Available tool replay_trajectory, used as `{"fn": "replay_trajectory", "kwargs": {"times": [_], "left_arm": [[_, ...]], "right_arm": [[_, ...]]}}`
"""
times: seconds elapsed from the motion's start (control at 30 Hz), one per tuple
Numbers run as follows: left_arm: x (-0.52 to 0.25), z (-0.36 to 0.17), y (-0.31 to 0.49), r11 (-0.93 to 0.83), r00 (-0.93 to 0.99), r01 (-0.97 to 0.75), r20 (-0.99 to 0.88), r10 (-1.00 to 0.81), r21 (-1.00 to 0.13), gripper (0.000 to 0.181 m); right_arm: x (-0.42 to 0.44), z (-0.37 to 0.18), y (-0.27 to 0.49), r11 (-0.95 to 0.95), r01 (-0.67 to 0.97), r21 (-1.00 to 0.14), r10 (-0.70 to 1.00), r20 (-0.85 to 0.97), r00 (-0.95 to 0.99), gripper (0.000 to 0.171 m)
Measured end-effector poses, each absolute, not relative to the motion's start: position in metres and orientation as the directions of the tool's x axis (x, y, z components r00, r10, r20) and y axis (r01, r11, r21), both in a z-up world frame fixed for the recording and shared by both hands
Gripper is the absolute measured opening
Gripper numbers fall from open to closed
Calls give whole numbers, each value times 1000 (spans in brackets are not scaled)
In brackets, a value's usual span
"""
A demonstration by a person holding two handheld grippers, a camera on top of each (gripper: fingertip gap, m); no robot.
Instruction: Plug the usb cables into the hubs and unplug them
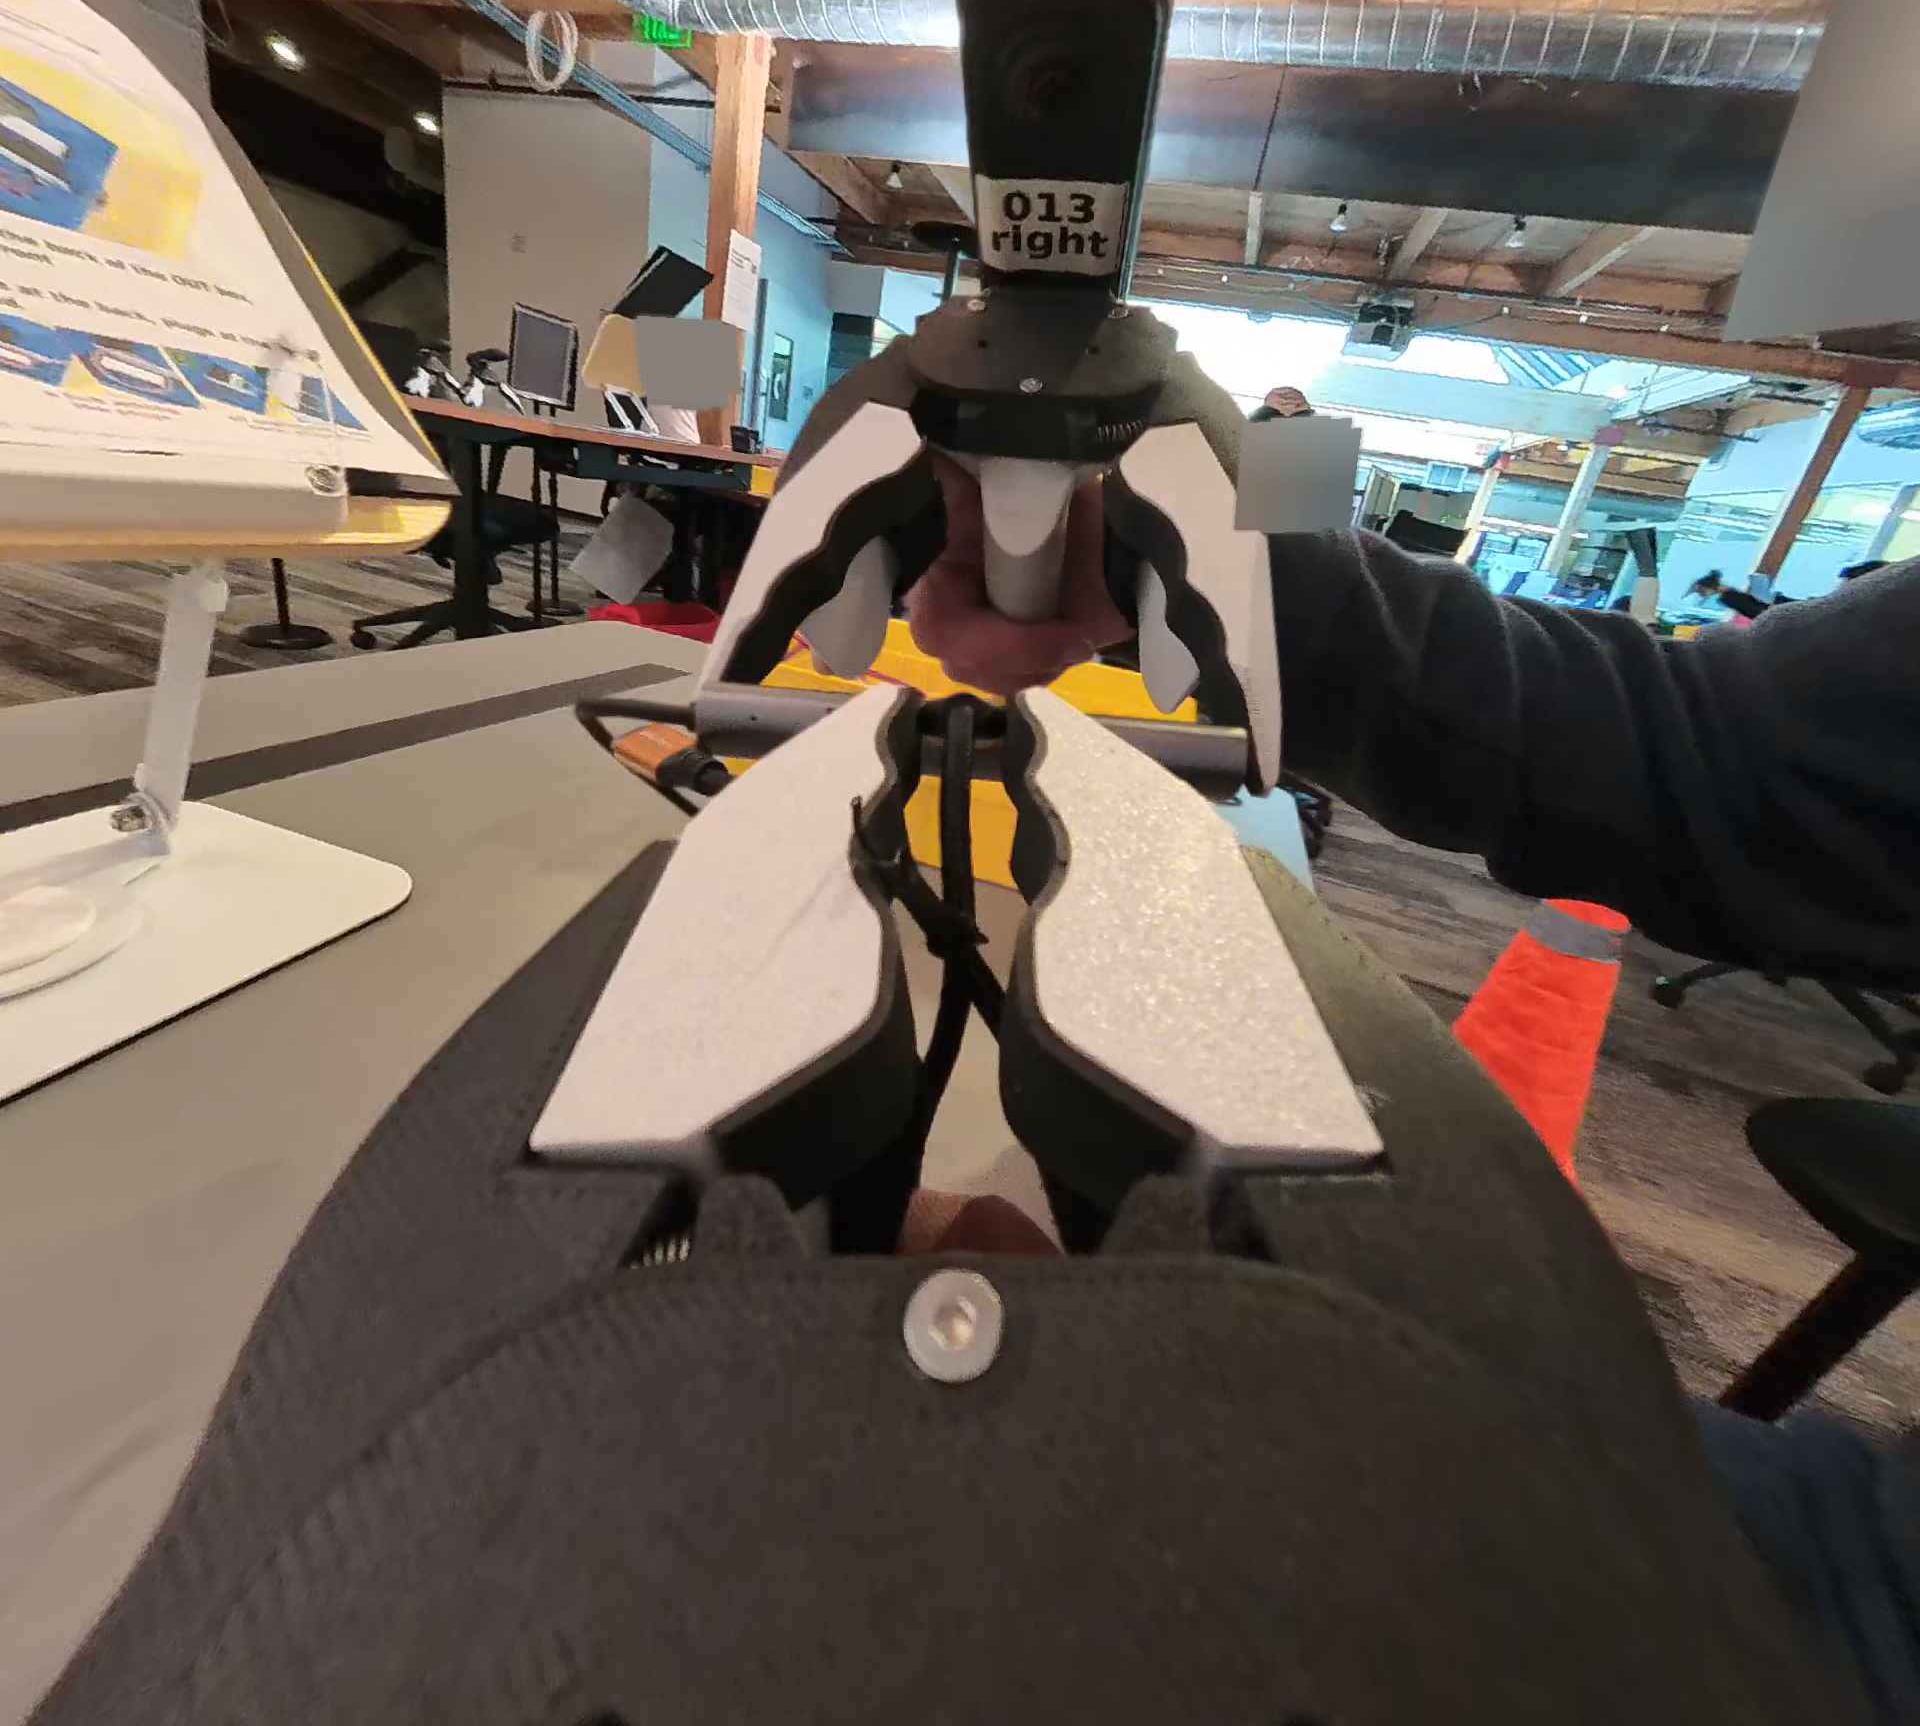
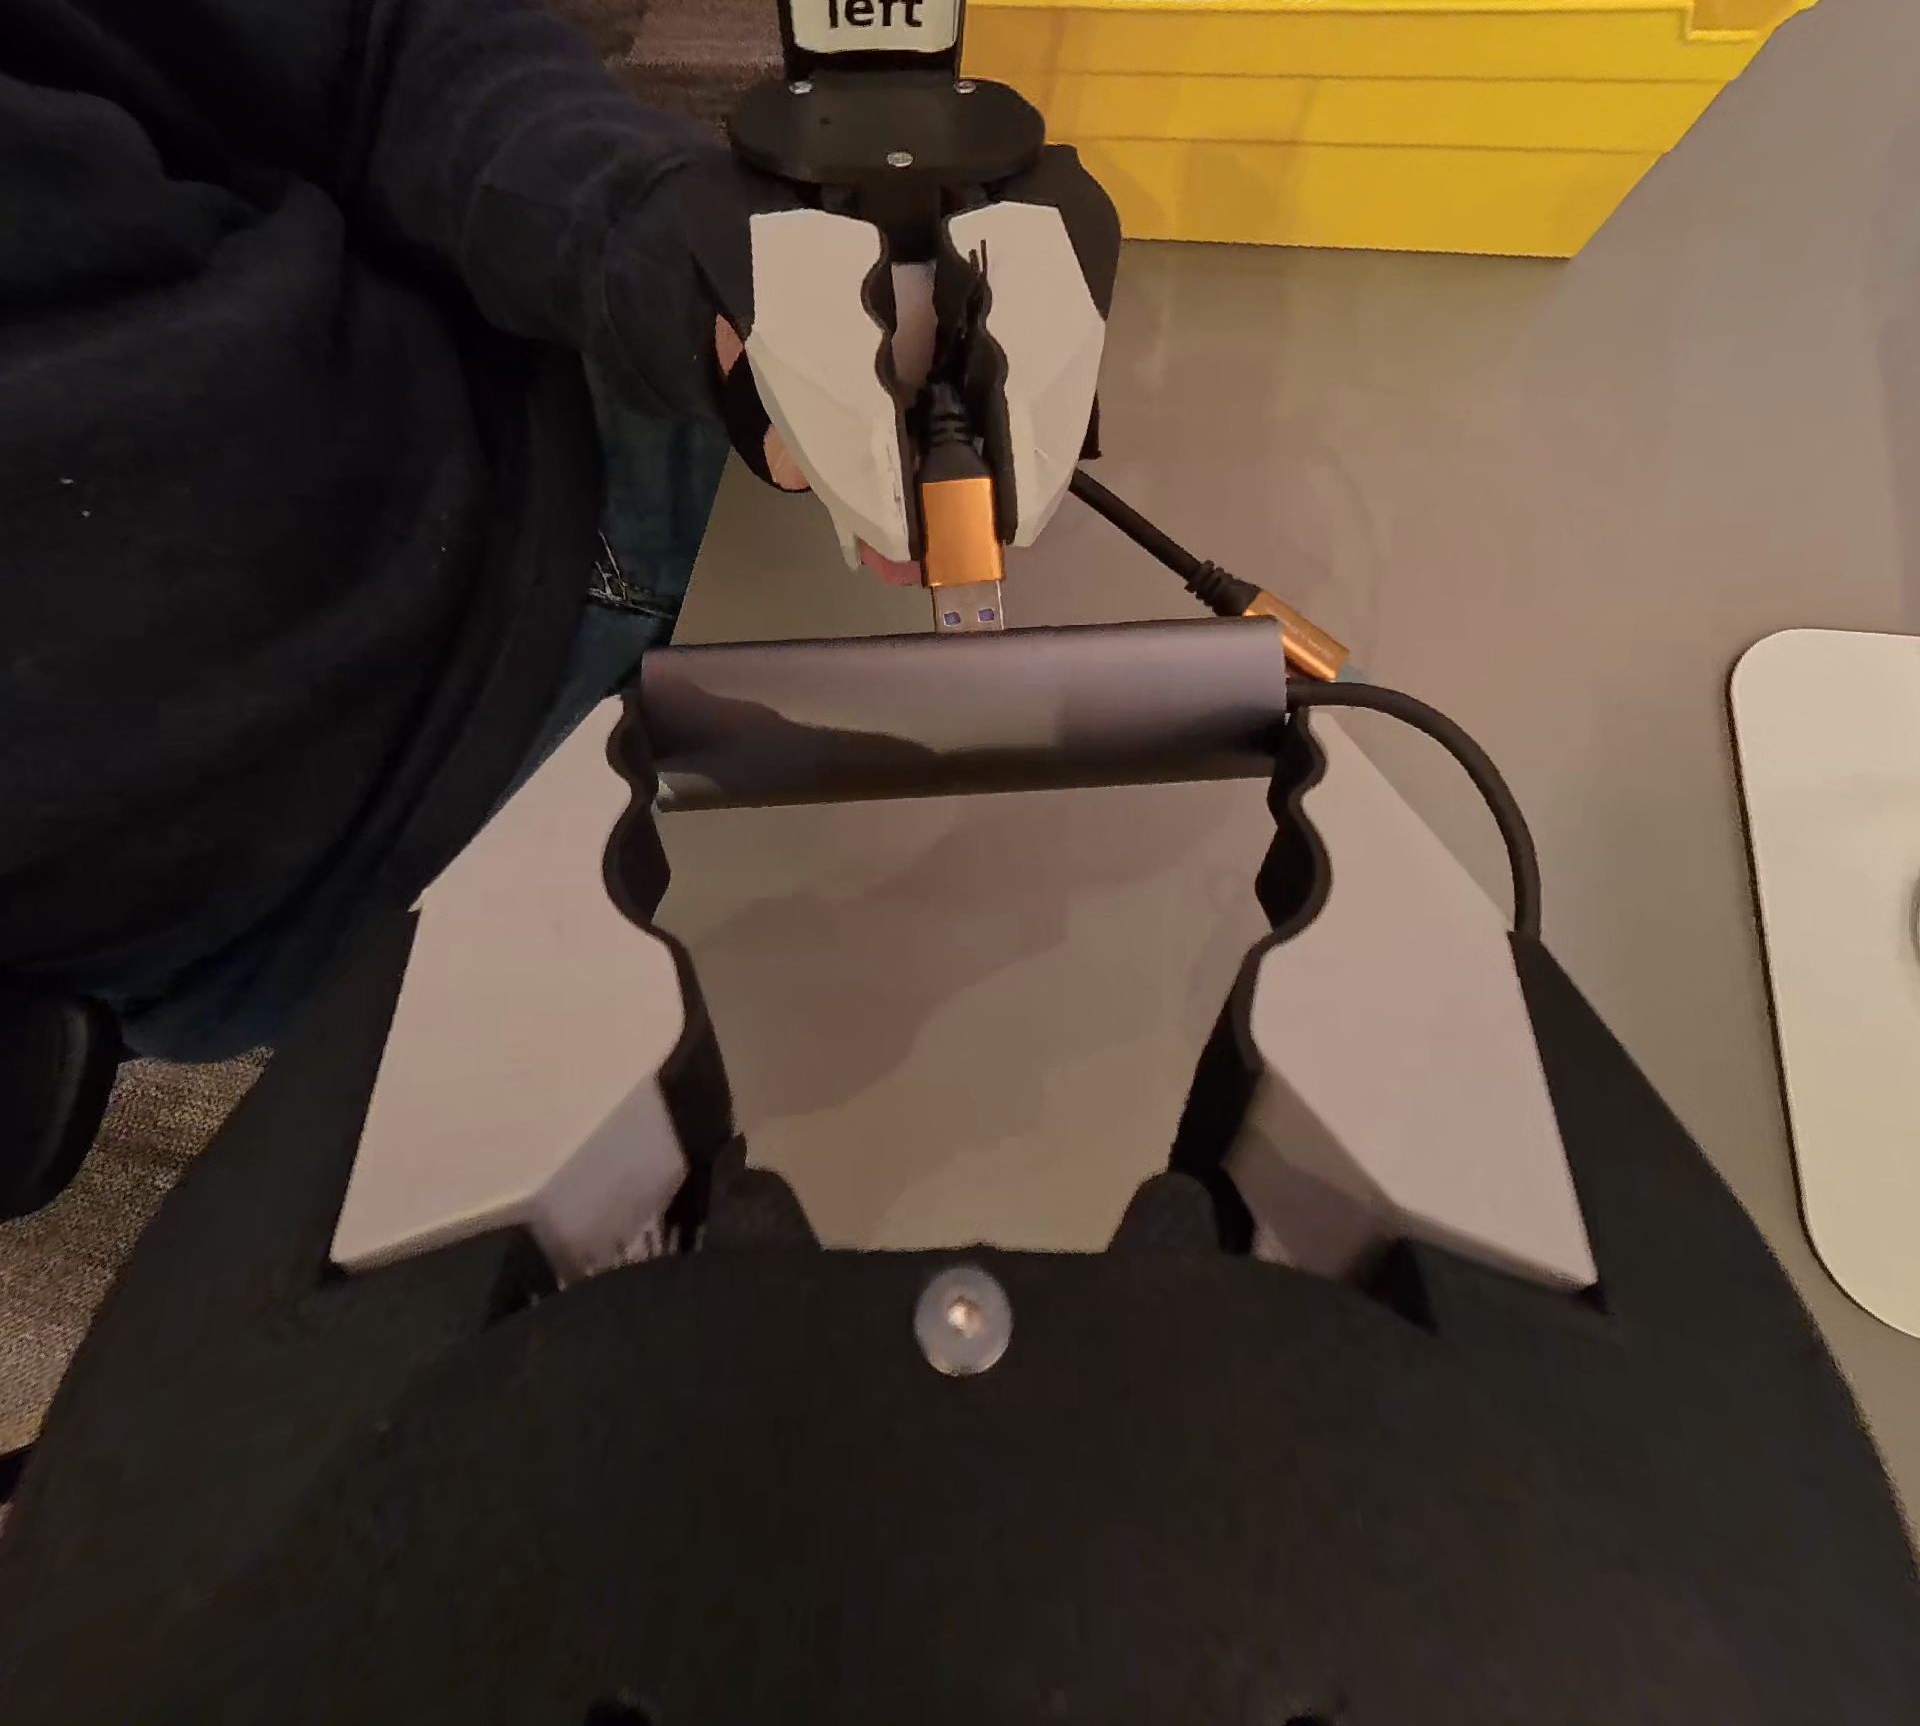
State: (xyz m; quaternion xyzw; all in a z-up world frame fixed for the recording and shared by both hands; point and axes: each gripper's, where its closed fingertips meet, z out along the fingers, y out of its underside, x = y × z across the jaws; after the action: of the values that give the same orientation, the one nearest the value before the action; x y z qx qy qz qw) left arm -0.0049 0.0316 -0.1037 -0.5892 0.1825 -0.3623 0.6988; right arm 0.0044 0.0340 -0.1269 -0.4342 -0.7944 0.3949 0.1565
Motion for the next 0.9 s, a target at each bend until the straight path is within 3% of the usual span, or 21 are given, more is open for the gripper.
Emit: {"fn": "replay_trajectory", "kwargs": {"times": [0.9], "left_arm": [[-11,-106,32,29,663,251,150,-733,-968,16]], "right_arm": [[3,-138,37,381,600,-704,826,-33,-562,116]]}}
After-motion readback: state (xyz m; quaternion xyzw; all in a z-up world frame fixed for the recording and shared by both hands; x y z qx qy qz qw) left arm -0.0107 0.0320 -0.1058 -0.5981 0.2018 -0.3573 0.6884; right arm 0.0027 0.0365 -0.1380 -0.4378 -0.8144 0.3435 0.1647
